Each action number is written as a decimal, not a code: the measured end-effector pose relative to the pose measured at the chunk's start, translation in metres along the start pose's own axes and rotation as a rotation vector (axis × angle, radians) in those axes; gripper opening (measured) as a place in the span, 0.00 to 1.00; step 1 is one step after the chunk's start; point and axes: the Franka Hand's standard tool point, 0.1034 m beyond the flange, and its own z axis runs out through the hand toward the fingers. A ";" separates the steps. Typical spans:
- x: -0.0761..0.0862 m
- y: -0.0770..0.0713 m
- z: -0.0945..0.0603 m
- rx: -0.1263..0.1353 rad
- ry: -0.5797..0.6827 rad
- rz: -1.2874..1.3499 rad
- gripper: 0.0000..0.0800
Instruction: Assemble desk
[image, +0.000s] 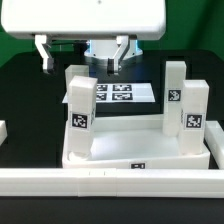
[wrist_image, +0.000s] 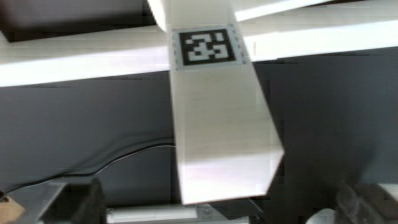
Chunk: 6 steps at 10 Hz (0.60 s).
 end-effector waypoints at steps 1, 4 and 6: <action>-0.010 -0.002 0.005 0.023 -0.107 0.005 0.81; -0.010 0.001 0.010 0.061 -0.328 0.004 0.81; -0.006 0.003 0.017 0.062 -0.411 -0.006 0.81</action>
Offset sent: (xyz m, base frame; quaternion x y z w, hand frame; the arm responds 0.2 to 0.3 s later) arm 0.0104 -0.0120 -0.0049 -0.0093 -0.1858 -0.0182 0.9824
